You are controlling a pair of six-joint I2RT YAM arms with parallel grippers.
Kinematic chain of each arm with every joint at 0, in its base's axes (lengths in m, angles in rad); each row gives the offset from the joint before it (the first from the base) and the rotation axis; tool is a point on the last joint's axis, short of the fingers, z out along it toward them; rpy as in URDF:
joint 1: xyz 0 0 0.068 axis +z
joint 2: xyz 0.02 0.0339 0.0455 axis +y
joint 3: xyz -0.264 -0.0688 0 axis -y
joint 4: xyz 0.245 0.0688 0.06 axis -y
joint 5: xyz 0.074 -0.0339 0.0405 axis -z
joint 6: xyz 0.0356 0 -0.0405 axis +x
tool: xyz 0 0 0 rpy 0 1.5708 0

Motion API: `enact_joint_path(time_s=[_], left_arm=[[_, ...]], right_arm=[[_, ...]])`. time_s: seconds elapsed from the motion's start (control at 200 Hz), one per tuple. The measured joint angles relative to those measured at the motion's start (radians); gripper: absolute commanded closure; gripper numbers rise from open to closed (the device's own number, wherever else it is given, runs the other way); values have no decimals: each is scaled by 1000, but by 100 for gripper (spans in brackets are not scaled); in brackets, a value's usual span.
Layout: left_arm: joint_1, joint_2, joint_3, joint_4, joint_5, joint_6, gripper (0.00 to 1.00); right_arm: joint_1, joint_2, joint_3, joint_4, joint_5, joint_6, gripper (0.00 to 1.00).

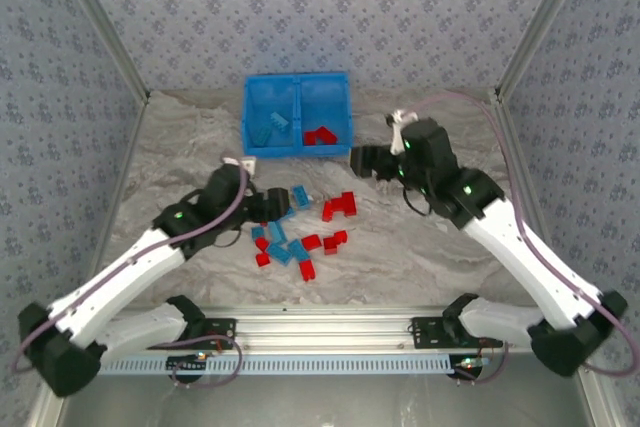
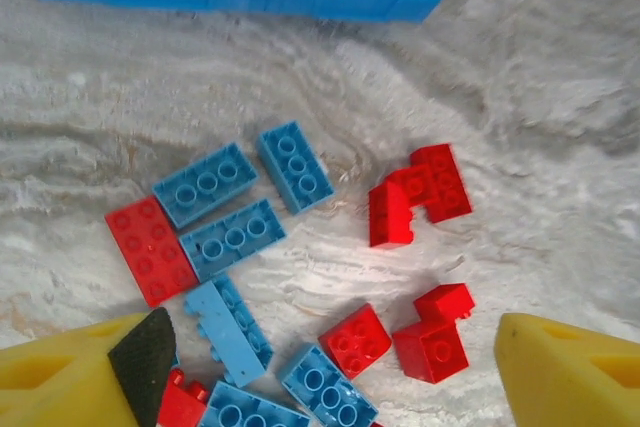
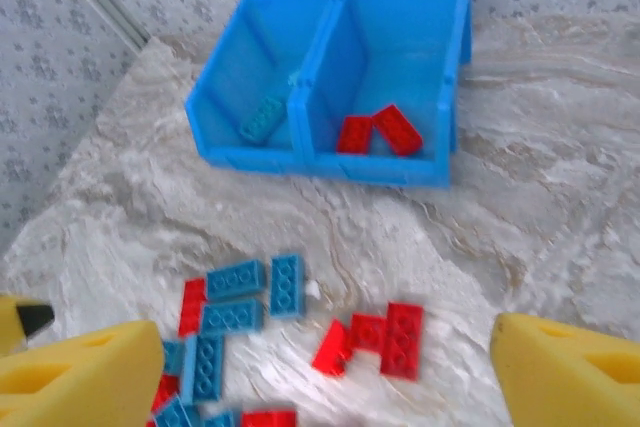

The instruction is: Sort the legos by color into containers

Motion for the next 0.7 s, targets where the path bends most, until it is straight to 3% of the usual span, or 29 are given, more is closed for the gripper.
enact_joint_path(time_s=[0.125, 0.28, 0.49, 0.7], left_arm=[[-30, 213, 126, -17, -105, -118, 30], [-30, 438, 238, -22, -145, -211, 35], [-29, 709, 423, -70, -152, -275, 40], [-24, 804, 467, -79, -163, -315, 42]], right_arm=[[10, -150, -165, -43, 7, 39, 2], [11, -280, -260, -107, 27, 80, 1], [11, -299, -261, -153, 50, 94, 0], [9, -296, -261, -177, 68, 94, 0]])
